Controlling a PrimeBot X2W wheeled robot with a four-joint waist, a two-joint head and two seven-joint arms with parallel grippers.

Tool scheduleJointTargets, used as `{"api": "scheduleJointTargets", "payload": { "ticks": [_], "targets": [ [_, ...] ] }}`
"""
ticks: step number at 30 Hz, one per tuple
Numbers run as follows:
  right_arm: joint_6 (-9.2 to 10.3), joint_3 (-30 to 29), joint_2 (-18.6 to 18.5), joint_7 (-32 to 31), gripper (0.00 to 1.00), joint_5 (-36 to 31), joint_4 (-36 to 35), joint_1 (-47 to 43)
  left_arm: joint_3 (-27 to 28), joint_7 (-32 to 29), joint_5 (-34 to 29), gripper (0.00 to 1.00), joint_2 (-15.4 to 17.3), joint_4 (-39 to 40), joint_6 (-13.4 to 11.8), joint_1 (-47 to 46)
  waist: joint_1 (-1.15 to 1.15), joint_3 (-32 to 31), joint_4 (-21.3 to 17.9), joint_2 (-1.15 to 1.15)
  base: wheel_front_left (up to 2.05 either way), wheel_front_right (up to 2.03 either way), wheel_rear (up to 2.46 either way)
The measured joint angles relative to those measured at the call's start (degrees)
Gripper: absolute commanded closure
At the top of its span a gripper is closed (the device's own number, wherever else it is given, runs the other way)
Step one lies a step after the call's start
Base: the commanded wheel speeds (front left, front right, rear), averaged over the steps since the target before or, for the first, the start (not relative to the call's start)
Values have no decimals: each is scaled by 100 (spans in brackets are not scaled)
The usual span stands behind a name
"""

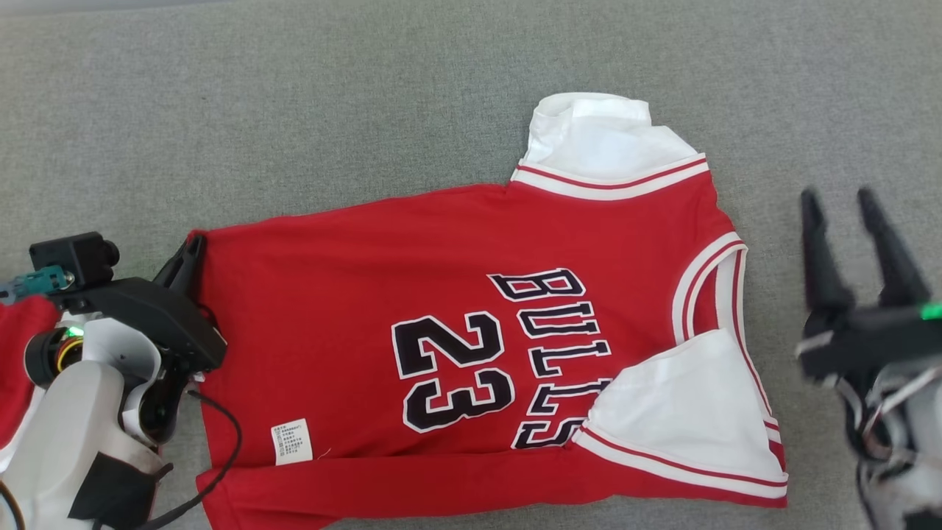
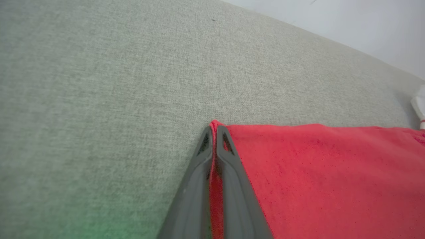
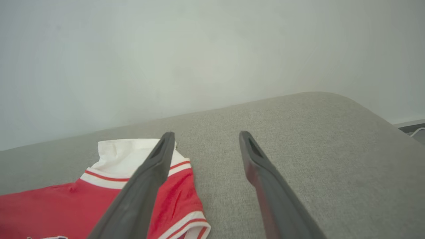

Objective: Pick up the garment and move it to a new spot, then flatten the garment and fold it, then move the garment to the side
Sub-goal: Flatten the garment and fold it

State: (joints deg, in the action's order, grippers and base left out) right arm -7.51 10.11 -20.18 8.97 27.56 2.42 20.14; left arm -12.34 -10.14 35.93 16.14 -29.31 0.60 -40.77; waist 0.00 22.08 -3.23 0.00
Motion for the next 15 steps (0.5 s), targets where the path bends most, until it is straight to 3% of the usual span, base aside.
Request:
{"api": "scheduleJointTargets", "payload": {
  "ticks": [6,15],
  "targets": [
    [1,399,-499,-387,0,557,959,1085,-112,16,-55,100,-62,74,-21,-86,0,30,93,0,0,0,0],
    [1,1863,-1049,-862,0,1467,2361,2677,-389,123,-141,100,-380,93,26,-374,1,162,486,0,0,0,0]
  ]
}}
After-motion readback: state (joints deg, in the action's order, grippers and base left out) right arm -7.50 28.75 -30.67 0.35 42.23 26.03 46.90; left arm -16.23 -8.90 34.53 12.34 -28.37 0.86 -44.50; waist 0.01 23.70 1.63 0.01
